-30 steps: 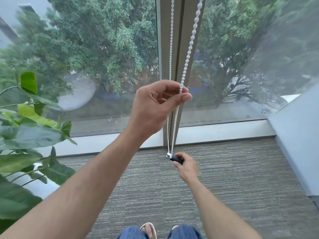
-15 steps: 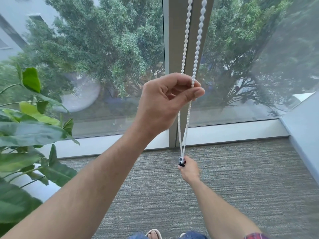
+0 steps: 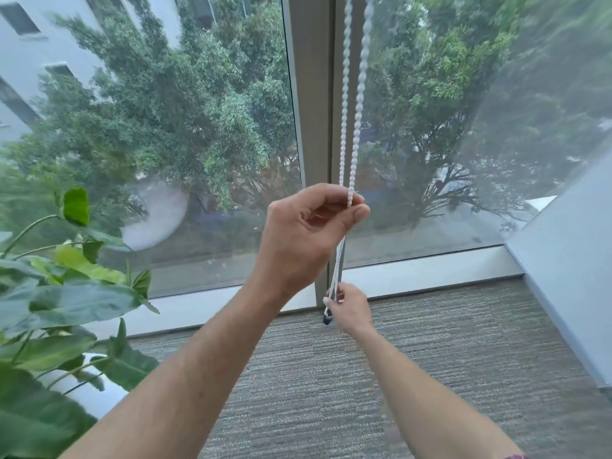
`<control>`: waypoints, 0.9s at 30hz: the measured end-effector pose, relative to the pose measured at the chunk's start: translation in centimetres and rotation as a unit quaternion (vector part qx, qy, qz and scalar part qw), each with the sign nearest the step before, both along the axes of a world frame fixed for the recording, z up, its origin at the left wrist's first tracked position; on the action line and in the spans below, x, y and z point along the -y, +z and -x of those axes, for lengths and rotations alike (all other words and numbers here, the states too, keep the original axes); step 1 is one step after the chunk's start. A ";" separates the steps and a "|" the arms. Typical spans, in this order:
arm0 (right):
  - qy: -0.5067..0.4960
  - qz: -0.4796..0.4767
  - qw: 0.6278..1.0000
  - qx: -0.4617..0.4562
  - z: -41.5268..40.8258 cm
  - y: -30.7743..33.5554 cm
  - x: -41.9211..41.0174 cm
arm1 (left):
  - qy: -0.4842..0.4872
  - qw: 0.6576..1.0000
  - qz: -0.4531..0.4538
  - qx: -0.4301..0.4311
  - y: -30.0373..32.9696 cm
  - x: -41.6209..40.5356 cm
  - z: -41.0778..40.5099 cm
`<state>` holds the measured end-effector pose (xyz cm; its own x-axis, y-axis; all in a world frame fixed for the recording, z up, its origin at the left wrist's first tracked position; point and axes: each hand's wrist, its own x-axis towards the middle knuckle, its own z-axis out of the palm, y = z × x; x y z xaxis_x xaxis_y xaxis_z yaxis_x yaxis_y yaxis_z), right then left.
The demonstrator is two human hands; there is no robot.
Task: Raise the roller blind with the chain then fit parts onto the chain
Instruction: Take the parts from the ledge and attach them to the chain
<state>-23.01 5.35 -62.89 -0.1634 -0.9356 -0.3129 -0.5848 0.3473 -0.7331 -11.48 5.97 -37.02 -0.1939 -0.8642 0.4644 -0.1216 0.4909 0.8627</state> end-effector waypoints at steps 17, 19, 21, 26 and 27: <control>0.010 0.207 0.964 0.169 0.9 30.5 1.1 | 0.031 0.998 -0.027 -0.036 18.1 1.0 -1.1; 0.029 0.221 0.957 0.187 0.9 34.8 0.5 | 0.027 0.999 -0.030 -0.027 20.6 1.2 -1.1; 0.054 0.234 0.943 0.230 1.0 39.2 -0.3 | 0.019 0.999 -0.039 -0.022 23.2 1.4 -1.1; 0.102 0.270 0.896 0.338 2.0 49.5 -0.9 | 0.007 0.998 -0.056 -0.012 29.6 1.8 -0.8; 0.104 0.278 0.891 0.344 2.0 51.6 -0.9 | 0.014 0.998 -0.056 -0.013 31.1 1.8 -0.6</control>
